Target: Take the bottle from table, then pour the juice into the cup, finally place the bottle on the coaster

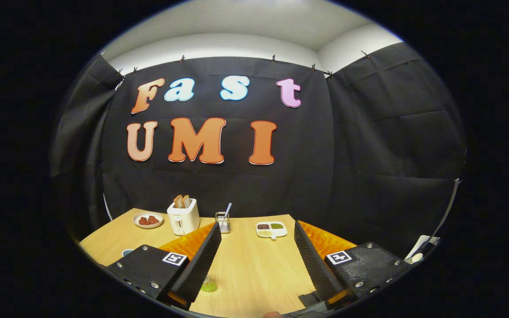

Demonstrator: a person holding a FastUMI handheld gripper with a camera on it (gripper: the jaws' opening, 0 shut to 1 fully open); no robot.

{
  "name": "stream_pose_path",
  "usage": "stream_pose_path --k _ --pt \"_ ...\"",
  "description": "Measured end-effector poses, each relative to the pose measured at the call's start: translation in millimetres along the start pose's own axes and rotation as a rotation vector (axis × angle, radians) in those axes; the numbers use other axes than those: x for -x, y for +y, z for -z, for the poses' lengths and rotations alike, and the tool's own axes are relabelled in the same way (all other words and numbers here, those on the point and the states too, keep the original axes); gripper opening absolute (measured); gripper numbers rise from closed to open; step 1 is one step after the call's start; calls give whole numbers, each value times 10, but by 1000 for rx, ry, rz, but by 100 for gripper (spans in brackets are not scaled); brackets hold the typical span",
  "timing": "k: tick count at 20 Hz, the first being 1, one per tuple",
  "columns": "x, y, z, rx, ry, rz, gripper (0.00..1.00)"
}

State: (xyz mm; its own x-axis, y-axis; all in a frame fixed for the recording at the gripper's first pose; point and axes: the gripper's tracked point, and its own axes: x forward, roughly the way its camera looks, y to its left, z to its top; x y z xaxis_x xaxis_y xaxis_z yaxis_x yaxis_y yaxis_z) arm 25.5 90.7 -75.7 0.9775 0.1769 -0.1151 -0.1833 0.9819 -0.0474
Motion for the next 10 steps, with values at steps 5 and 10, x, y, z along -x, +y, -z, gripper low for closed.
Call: stream_pose_path --k 5,10 --pt "-150 428 310 -2 53 -85 99" --pt "-261 753 625 9 103 -151 99"
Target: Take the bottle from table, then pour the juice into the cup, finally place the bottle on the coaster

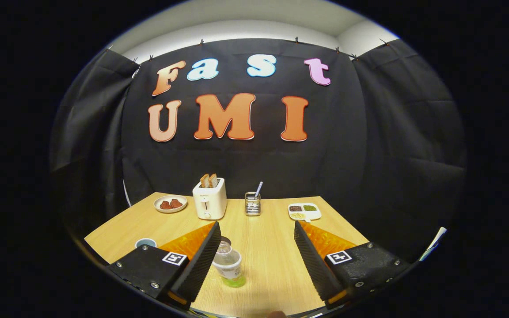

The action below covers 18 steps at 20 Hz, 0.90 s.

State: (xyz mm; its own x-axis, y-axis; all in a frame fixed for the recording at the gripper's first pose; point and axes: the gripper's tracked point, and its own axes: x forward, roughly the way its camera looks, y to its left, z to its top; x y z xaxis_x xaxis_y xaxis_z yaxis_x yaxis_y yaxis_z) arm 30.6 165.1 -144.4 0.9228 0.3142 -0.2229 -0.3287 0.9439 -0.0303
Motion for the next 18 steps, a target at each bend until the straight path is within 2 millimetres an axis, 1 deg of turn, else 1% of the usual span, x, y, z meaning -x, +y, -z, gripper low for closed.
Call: stream_pose_path --k 4,11,18 --pt "-120 168 241 32 35 -21 99" --pt "-355 401 650 14 115 -77 99" --pt "-592 501 1101 43 185 -94 99"
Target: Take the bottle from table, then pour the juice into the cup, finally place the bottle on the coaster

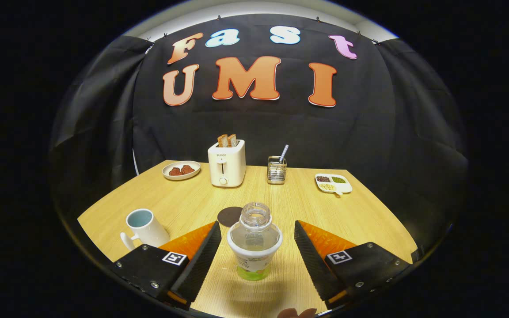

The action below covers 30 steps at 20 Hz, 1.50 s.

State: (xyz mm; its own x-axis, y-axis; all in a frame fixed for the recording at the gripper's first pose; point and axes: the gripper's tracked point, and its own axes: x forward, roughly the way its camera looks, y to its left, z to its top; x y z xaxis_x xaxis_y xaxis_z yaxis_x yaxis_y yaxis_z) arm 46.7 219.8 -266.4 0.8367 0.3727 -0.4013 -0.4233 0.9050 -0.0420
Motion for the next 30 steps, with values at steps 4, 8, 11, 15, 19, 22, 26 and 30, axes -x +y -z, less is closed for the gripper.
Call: stream_pose_path --k 4,8,11,15,19,22,26,30 --pt "-130 20 247 -29 62 -10 99" --pt "-203 0 318 -61 90 -3 91" --pt "-185 -54 342 -68 123 42 66" --pt "-54 7 140 -14 111 77 62" --pt "61 111 -102 92 79 130 61" --pt "75 227 -231 188 71 171 60" --pt "58 467 -350 286 75 187 61" --pt "24 590 -549 475 42 258 61"
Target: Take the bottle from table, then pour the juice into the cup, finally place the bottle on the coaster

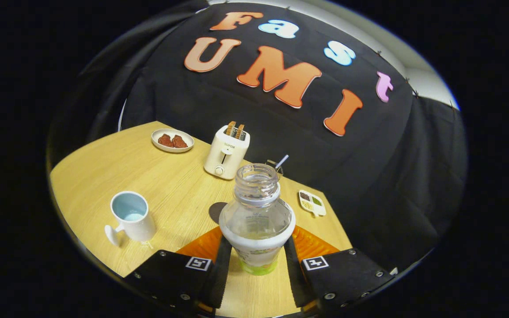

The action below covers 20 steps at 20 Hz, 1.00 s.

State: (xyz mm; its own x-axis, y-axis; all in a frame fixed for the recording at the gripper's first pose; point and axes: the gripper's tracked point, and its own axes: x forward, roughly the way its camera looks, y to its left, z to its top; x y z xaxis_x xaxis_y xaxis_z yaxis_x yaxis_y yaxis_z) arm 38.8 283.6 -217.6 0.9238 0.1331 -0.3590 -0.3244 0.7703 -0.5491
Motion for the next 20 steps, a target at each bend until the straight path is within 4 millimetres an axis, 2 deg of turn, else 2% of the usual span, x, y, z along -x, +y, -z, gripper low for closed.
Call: stream_pose_path --k 2,4,13,20 --pt "-20 -4 -148 92 -34 52 61" --pt "-34 81 -229 145 -45 66 61" --pt "-124 635 -307 342 -54 54 61" --pt "-170 732 -394 472 -86 114 61"
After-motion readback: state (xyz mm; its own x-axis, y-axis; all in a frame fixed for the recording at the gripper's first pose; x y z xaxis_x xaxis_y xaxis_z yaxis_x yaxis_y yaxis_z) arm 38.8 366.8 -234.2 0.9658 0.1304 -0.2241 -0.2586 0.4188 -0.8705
